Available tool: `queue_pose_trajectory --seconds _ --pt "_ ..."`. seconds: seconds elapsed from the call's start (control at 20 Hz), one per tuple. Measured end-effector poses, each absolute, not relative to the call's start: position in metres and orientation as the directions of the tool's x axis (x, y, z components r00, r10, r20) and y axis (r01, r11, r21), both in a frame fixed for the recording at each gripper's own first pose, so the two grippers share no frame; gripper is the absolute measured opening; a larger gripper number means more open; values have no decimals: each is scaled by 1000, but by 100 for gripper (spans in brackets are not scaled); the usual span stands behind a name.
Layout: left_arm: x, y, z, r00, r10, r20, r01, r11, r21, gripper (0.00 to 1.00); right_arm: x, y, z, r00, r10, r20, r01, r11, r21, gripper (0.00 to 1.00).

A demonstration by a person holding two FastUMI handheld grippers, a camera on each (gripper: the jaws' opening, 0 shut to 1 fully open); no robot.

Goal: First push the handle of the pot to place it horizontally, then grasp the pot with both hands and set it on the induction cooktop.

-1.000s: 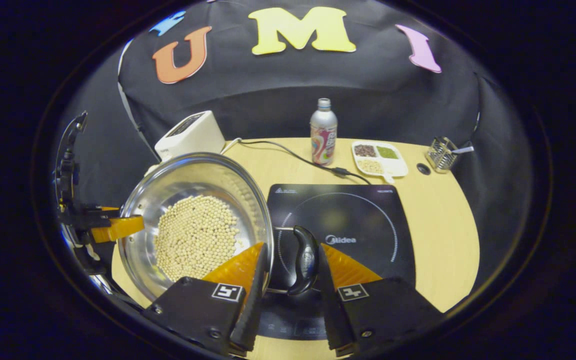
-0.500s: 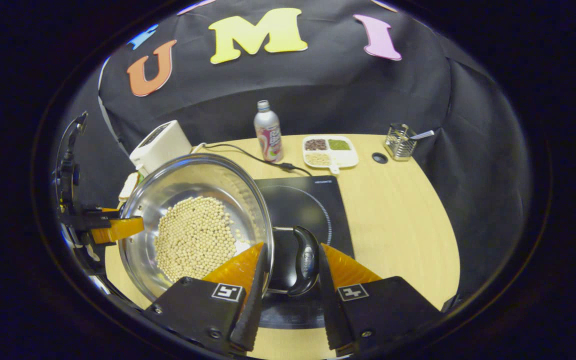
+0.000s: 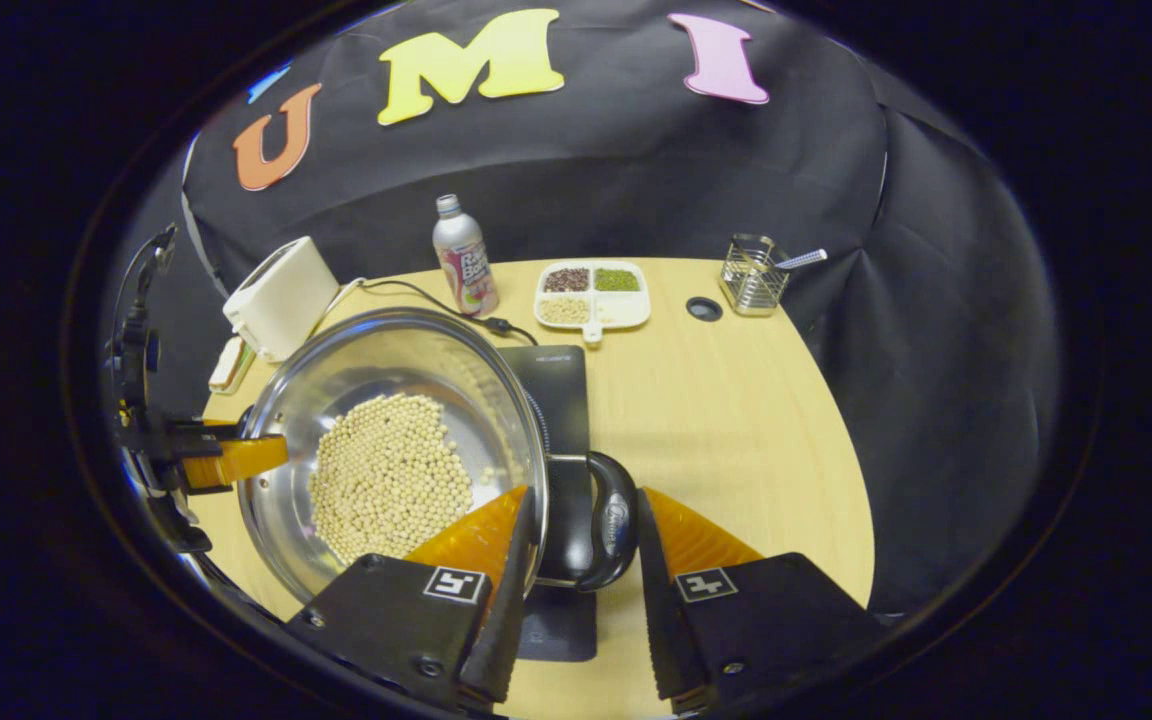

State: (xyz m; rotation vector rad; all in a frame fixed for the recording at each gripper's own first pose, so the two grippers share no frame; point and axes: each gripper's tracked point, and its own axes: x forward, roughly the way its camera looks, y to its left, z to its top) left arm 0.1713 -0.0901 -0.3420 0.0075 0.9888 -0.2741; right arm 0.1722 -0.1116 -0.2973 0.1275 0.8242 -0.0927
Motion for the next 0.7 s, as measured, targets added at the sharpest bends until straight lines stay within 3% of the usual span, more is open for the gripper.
queue_pose_trajectory --seconds 0.7 --pt "189 -100 -353 517 -181 -837 171 980 -106 59 213 -125 -313 665 7 -747 60 996 63 54"
